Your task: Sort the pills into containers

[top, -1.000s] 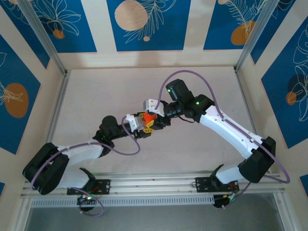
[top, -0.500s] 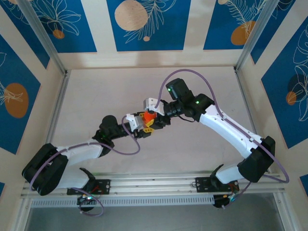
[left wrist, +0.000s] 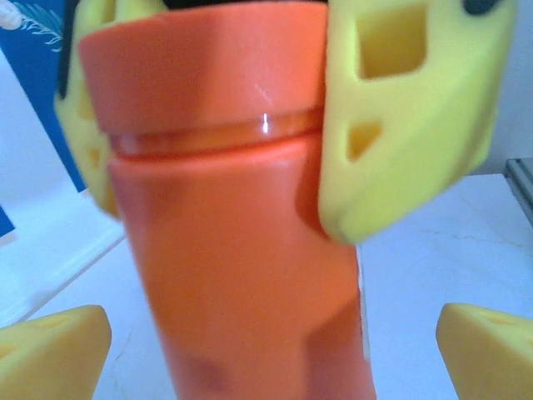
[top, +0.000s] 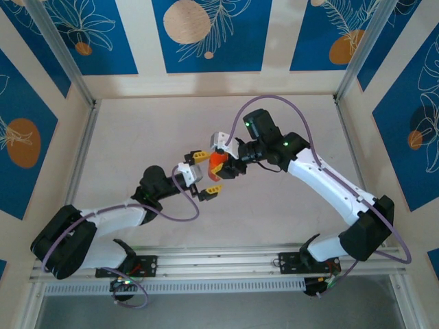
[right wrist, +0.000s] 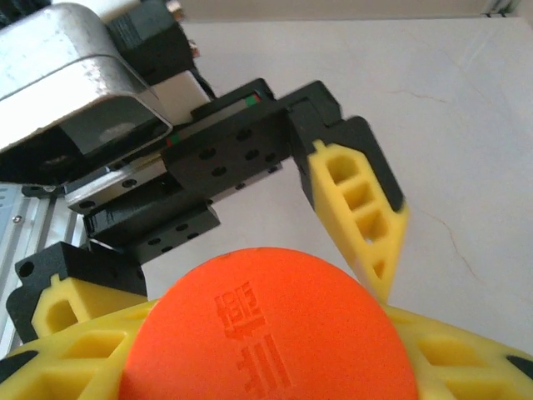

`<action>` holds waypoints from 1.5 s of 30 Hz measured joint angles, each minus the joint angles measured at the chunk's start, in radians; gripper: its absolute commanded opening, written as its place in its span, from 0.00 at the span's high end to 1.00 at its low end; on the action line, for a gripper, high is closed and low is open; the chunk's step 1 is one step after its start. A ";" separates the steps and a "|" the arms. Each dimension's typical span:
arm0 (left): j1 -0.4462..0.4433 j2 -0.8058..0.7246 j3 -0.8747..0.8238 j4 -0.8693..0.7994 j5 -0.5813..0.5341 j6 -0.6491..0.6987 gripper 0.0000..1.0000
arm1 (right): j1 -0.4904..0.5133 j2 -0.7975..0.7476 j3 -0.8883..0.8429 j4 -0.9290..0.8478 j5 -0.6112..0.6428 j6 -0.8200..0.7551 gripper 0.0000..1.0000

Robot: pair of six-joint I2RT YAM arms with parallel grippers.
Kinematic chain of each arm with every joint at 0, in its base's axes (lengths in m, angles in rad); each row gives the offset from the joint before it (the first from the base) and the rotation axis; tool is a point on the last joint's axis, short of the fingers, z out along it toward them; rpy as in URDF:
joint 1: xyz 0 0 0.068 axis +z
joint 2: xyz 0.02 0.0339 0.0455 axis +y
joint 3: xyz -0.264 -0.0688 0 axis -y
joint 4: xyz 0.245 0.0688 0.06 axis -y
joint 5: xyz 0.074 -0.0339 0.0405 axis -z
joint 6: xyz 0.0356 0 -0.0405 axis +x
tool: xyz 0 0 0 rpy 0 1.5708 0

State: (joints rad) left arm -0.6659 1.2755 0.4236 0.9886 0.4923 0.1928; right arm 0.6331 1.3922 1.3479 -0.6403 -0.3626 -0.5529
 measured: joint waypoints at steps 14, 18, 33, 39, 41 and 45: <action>0.000 -0.071 -0.145 0.093 -0.347 0.000 0.00 | -0.227 0.031 -0.061 0.205 0.378 0.232 0.89; 0.000 -0.072 -0.153 0.117 -0.382 0.000 0.00 | -0.308 0.128 -0.130 0.346 0.418 0.259 0.89; 0.000 -0.113 -0.174 0.125 -0.423 0.001 0.00 | -0.409 0.425 -0.178 0.615 0.343 0.262 0.84; 0.000 -0.108 -0.174 0.126 -0.423 0.000 0.00 | -0.415 0.479 -0.159 0.636 0.329 0.283 0.79; 0.000 -0.108 -0.174 0.126 -0.423 0.000 0.00 | -0.418 0.481 -0.159 0.637 0.329 0.291 0.73; 0.000 -0.108 -0.174 0.126 -0.423 0.000 0.00 | -0.425 0.484 -0.159 0.644 0.328 0.303 0.51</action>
State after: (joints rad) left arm -0.6659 1.1679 0.2493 1.1149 0.0692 0.1932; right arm 0.2085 1.8759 1.1889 0.0032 -0.0341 -0.2504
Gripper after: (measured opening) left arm 0.997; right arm 0.523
